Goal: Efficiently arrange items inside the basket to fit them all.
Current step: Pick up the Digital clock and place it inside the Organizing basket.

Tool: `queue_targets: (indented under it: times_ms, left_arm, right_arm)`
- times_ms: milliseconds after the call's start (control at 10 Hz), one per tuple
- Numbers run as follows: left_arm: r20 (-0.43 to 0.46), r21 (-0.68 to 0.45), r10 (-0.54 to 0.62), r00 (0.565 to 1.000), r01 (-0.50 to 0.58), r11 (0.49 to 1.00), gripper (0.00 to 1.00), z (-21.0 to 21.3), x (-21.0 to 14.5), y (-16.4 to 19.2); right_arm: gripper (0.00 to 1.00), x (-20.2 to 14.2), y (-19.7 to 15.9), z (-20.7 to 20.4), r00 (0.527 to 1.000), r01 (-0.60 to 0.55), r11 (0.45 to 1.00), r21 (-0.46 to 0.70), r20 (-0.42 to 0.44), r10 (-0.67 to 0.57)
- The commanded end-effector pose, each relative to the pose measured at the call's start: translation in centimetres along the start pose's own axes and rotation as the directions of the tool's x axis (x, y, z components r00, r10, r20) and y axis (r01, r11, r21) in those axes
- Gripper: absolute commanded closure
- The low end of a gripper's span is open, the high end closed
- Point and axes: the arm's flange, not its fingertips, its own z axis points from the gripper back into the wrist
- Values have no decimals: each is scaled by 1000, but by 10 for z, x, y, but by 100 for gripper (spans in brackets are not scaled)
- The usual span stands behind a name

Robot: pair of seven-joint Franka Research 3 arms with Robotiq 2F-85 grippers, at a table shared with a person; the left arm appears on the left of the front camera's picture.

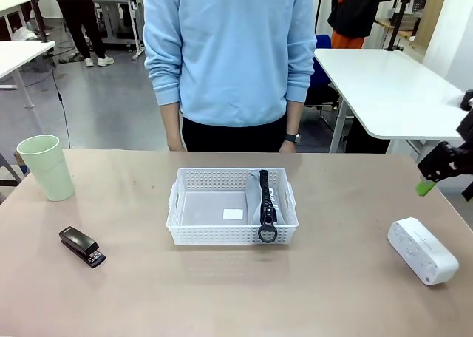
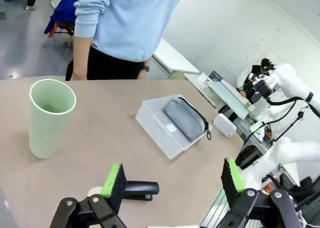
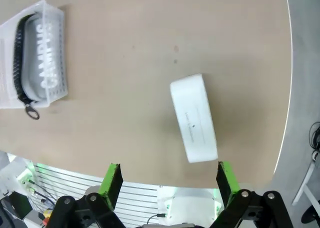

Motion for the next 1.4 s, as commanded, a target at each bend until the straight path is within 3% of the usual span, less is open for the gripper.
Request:
queue_targets:
  times_ms: [0, 400, 700, 1000, 1300]
  left_arm:
    - [22, -11, -21, 1000, 21, 1000, 0, 0, 2, 0]
    - [22, -11, -21, 1000, 21, 1000, 0, 0, 2, 0]
    - [22, -11, -21, 1000, 21, 1000, 0, 0, 2, 0]
    - [22, -11, -21, 1000, 21, 1000, 0, 0, 2, 0]
    - [22, -11, -21, 1000, 21, 1000, 0, 0, 2, 0]
  right_arm:
    - [0, -11, -19, -45, 999, 33, 998, -44, -24, -34]
    - [0, 1, -25, -88, 992, 70, 994, -83, -102, -78]
    - [0, 2, -28, -95, 988, 75, 994, -78, -126, -84]
    - [0, 0, -23, -104, 980, -148, 981, -128, -152, 128]
    - [0, -2, -20, -108, 970, -206, 972, -116, -158, 187]
